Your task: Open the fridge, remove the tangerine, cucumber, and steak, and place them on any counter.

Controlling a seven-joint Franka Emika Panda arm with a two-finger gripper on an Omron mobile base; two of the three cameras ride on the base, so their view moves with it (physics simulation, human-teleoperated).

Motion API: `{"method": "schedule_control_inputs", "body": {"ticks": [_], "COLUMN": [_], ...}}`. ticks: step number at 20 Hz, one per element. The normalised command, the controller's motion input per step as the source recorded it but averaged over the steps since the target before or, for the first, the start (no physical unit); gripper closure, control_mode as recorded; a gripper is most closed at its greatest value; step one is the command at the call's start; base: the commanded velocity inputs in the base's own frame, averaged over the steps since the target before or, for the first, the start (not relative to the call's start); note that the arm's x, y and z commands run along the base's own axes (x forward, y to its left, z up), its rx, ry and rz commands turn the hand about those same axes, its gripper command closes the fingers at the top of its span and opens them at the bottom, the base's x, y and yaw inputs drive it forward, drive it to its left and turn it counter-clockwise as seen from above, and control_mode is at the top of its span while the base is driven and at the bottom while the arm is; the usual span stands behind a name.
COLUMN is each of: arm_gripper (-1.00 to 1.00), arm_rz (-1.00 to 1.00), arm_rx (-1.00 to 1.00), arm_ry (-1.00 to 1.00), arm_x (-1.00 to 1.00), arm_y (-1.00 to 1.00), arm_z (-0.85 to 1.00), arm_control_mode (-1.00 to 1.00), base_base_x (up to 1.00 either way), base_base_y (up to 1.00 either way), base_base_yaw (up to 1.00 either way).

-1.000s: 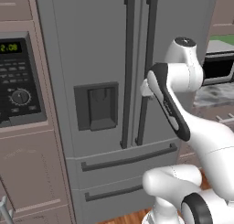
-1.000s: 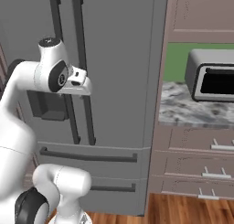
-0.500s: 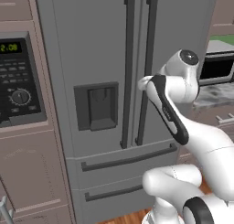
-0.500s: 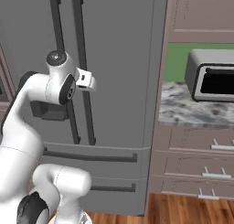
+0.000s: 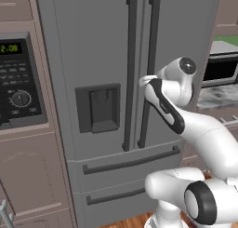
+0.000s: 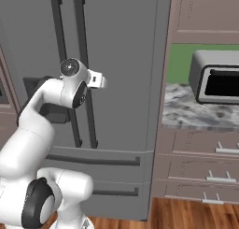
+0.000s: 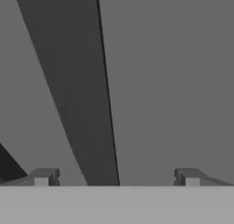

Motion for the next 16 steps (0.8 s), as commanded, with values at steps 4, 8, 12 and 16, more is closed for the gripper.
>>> {"method": "schedule_control_inputs", "body": {"ticks": [4, 8, 12, 16], "arm_gripper": [-1.00, -1.00, -1.00, -1.00], "arm_rz": [0.00, 0.00, 0.00, 0.00], "arm_rx": [0.03, 0.04, 0.04, 0.05], "arm_ry": [-0.05, 0.00, 0.00, 0.00], "arm_x": [0.30, 0.15, 0.15, 0.10], "arm_y": [0.00, 0.01, 0.08, 0.14], "arm_z": [0.00, 0.00, 0.00, 0.00], "arm_control_mode": [-1.00, -1.00, -1.00, -1.00], "base_base_x": [0.00, 0.00, 0.00, 0.00], "base_base_y": [0.00, 0.00, 0.00, 0.00], "base_base_yaw": [0.00, 0.00, 0.00, 0.00]}}
